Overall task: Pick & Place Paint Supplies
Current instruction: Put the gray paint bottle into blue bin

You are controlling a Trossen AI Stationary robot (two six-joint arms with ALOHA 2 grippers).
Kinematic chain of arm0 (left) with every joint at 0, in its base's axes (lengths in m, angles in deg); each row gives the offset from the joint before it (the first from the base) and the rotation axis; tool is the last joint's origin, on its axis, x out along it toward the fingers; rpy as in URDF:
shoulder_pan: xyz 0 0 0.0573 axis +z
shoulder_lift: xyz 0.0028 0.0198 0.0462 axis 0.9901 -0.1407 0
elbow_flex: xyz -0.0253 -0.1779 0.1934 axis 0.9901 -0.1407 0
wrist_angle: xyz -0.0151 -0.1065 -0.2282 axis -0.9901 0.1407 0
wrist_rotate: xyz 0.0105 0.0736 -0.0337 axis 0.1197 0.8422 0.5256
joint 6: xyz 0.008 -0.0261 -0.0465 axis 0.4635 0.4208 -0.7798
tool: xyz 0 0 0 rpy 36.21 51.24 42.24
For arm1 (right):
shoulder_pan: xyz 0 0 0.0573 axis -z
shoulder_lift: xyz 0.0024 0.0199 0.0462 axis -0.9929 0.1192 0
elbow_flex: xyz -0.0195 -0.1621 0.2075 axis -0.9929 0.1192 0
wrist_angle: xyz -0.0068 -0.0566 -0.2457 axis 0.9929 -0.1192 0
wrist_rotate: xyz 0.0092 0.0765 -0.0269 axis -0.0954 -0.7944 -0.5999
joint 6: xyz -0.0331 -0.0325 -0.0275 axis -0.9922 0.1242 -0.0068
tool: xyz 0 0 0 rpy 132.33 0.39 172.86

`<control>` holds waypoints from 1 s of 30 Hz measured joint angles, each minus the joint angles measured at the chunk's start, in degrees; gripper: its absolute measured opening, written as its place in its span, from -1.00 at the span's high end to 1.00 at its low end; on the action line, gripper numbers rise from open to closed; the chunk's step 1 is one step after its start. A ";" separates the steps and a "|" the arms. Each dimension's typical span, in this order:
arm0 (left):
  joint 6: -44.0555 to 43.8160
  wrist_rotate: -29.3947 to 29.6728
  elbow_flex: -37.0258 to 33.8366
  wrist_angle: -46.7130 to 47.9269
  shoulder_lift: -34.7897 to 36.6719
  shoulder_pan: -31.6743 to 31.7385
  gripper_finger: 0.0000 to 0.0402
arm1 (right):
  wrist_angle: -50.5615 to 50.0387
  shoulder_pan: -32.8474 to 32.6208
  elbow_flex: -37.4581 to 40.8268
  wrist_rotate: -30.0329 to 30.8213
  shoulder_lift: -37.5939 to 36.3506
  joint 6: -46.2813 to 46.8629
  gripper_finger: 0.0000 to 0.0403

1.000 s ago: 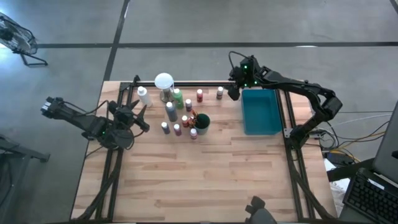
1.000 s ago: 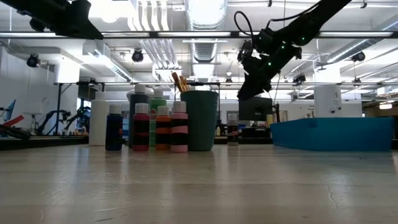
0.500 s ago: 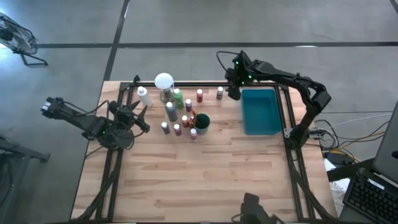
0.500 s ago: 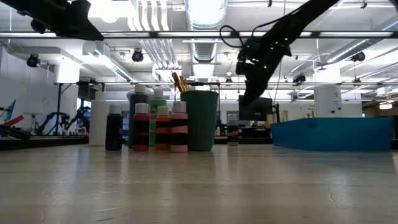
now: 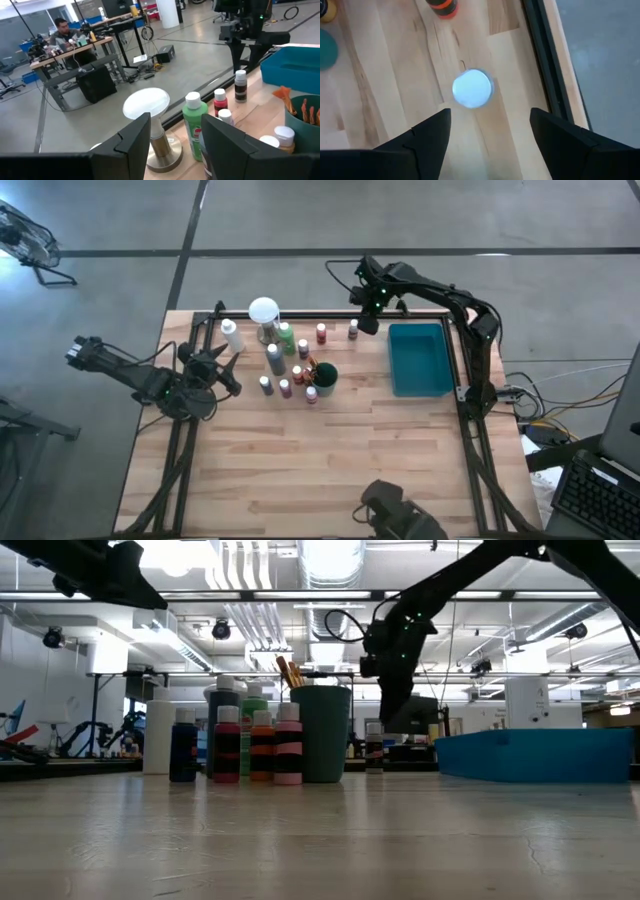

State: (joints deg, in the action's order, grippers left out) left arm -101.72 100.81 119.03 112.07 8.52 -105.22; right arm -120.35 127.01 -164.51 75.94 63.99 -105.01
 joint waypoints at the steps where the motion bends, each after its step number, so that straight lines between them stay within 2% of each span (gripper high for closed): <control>1: 0.00 0.00 0.00 0.00 0.00 0.00 0.10 | -0.27 -0.28 -0.39 0.02 0.30 -0.02 -0.35; 6: 0.01 0.00 0.00 0.05 -0.02 0.00 0.10 | -0.08 -1.67 -0.71 0.03 0.55 -0.85 -0.36; 18: -0.26 -0.11 0.00 0.28 -0.02 0.00 0.10 | 1.27 -2.03 -0.66 1.59 1.26 -1.22 -0.18; 30: -0.33 -0.15 0.00 0.50 -0.02 0.00 0.10 | 2.14 -2.47 -0.62 1.70 2.50 -1.38 -0.28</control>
State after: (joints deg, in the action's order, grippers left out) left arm -102.05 100.66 119.03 112.57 8.50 -105.22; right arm -118.21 124.54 -165.13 77.64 66.49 -106.39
